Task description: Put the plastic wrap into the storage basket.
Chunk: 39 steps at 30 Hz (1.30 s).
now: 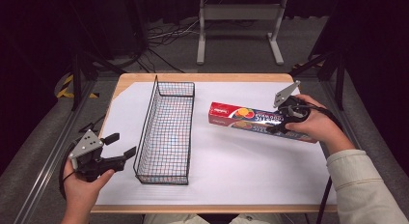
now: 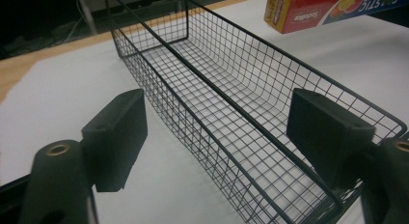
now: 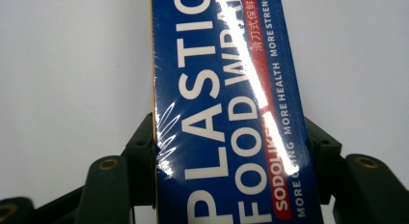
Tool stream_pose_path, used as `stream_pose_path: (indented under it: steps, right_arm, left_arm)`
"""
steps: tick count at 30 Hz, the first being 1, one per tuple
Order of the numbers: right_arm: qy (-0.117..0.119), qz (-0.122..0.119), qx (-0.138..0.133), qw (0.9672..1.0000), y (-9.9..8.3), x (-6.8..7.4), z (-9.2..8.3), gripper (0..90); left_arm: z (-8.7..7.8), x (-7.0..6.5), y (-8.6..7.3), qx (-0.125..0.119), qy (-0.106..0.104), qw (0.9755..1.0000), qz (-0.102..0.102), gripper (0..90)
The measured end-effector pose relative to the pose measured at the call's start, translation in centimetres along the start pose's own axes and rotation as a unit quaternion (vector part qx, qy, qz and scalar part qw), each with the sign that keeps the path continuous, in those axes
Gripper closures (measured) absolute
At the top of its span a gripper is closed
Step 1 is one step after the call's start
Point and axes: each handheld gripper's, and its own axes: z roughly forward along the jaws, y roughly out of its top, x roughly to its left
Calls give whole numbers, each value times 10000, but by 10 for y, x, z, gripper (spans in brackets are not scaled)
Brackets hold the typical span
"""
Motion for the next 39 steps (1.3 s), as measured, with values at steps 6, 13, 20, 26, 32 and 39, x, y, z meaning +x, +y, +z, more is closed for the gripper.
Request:
stream_pose_path:
  steps: [6,13,20,26,32,39]
  right_arm:
    - [87,21,-91,9999,10,5,-15,402]
    - [48,-7,-218,9998,21,12,-34,401]
    - [100,-6,-197,9998,28,18,-46,401]
    - [146,-25,-203,9997,33,24,-51,401]
    - [177,-105,-171,9996,40,31,-48,401]
    - [230,-324,-78,9992,55,46,-40,400]
  left_arm:
    - [-4,-3,17,177,-52,9998,77,160]
    - [-2,-10,35,380,-254,9985,307,119]
    - [-2,-12,46,462,-551,9965,422,55]
    - [1,-11,54,531,-713,9949,476,41]
    - [7,-13,62,550,-849,9936,506,41]
    - [20,-25,77,641,-1091,9892,742,41]
